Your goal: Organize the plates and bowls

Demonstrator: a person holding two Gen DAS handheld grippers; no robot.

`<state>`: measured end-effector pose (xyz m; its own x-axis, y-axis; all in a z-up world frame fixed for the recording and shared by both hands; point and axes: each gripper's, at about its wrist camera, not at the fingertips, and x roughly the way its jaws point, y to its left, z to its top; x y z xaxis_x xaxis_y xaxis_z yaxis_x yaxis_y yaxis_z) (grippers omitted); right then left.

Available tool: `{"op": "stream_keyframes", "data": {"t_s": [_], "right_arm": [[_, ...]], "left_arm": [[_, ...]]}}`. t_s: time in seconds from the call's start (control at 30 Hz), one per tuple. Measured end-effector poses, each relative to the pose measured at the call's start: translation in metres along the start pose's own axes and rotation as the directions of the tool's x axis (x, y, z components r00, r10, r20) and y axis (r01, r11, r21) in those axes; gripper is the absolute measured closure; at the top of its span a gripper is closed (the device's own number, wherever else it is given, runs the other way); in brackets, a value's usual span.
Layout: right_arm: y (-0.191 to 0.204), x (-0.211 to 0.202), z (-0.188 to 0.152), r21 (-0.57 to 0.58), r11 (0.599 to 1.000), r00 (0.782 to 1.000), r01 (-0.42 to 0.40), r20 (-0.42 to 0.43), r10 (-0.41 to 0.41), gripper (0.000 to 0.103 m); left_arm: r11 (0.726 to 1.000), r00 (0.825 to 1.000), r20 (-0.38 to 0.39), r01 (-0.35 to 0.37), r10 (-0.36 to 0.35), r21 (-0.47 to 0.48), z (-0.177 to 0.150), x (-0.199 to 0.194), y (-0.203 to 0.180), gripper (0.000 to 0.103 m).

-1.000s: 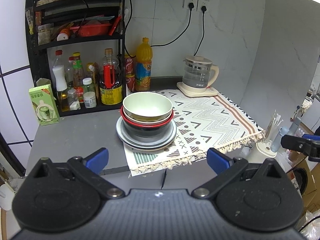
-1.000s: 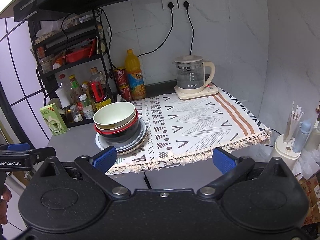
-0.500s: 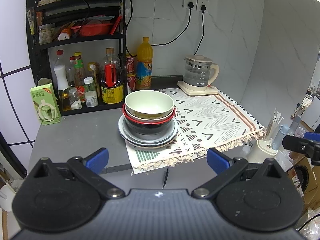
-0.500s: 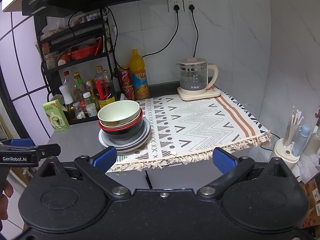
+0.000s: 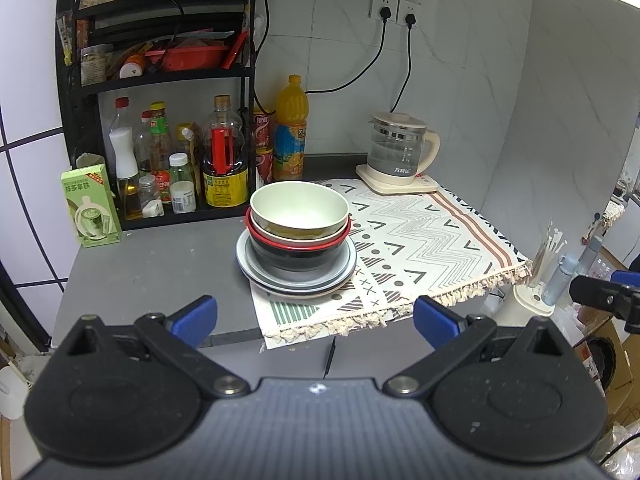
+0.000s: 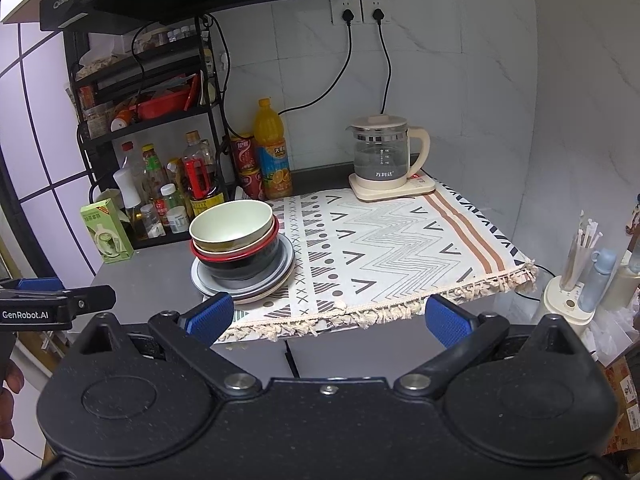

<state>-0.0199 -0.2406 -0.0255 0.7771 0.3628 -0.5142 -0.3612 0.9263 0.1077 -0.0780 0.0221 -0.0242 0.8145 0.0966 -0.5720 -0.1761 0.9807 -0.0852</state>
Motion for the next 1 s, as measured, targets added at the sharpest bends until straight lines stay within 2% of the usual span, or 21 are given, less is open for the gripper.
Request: {"op": "stream_keyframes", "data": {"t_s": [1.0], "right_arm": [[0.0,0.015,0.004,0.022,1.0,1.0,-0.001,-0.012,0.001,0.0]], "left_arm": [[1.0,1.0,-0.004,-0.004,0.004,-0.011,0.01,0.016,0.006,0.0]]}}
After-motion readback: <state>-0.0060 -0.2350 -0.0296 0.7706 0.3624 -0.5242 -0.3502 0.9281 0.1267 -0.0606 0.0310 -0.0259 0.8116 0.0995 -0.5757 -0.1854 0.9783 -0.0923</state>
